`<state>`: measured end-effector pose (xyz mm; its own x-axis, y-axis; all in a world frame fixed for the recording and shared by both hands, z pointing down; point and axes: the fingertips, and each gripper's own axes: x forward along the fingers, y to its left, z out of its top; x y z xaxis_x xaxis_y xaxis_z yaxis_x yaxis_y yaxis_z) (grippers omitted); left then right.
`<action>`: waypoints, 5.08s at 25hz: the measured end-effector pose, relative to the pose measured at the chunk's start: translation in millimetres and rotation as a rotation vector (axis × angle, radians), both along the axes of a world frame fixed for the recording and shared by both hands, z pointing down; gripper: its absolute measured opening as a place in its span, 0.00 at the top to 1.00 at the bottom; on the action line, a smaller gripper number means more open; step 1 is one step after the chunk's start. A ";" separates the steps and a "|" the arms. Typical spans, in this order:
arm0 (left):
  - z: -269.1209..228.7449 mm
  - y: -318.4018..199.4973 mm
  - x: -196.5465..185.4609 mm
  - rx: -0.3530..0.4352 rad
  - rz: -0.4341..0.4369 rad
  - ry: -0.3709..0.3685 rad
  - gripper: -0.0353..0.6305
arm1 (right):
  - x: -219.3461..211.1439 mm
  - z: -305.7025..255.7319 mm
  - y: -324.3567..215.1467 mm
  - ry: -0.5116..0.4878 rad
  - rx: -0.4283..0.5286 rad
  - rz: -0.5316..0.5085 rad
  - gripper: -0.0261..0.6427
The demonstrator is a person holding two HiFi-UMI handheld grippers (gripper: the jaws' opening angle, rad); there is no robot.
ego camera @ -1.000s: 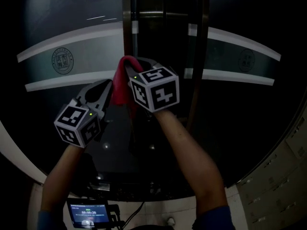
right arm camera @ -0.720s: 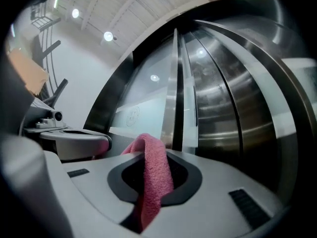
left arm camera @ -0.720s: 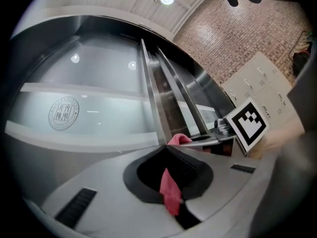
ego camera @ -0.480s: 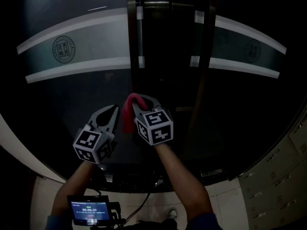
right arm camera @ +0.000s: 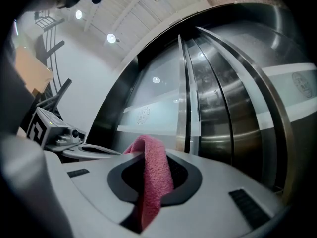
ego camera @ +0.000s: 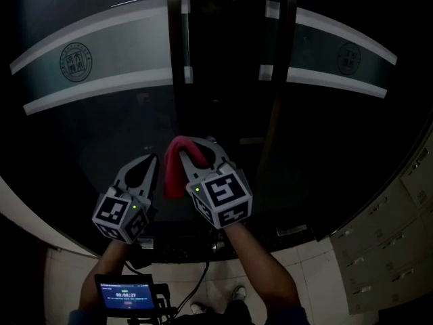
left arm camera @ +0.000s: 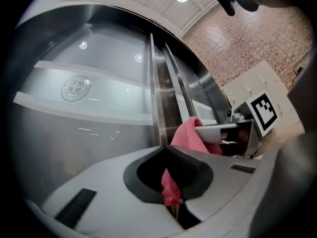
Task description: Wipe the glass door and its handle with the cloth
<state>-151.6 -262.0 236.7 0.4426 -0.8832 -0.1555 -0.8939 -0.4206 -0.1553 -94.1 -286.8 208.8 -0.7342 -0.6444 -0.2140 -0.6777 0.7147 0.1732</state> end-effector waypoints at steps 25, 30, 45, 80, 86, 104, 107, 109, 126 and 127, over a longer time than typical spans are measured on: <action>31.6 123.3 60.5 0.044 -0.111 -0.008 0.94 | 110.6 64.1 126.7 0.006 0.009 -0.007 0.91; 31.2 115.3 62.6 0.041 -0.122 -0.016 0.94 | 103.8 58.7 118.4 0.011 -0.004 -0.034 0.91; -2.8 -2.9 62.3 0.097 0.048 -0.143 0.93 | 32.4 12.0 -49.3 0.065 0.037 0.093 0.91; 176.1 -27.2 -31.0 -0.133 0.192 -0.172 0.93 | -58.3 262.1 -46.3 -0.050 -0.317 0.277 0.91; 165.1 -19.6 -28.0 -0.143 0.183 -0.135 0.93 | -56.2 228.0 -32.8 -0.047 -0.266 0.257 0.91; 117.5 66.0 3.2 -0.102 0.017 -0.055 0.93 | -1.1 137.3 81.4 -0.001 -0.121 0.131 0.91; 111.4 92.8 18.7 -0.092 -0.030 -0.045 0.93 | 22.2 125.8 111.2 0.011 -0.096 0.094 0.91; 108.0 112.3 29.0 -0.078 -0.062 -0.041 0.93 | 40.7 118.4 131.2 0.015 -0.083 0.067 0.91; 94.7 223.9 58.7 -0.100 -0.103 -0.047 0.94 | 116.5 102.4 234.2 -0.020 -0.074 0.066 0.91; 94.0 224.9 56.7 -0.099 -0.099 -0.045 0.94 | 115.5 102.7 236.1 -0.023 -0.070 0.072 0.91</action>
<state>-94.8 -37.1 330.8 0.3568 -0.9330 -0.0476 -0.9249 -0.3457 -0.1583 21.4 -50.7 311.5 -0.6810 -0.7092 -0.1827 -0.7309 0.6738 0.1087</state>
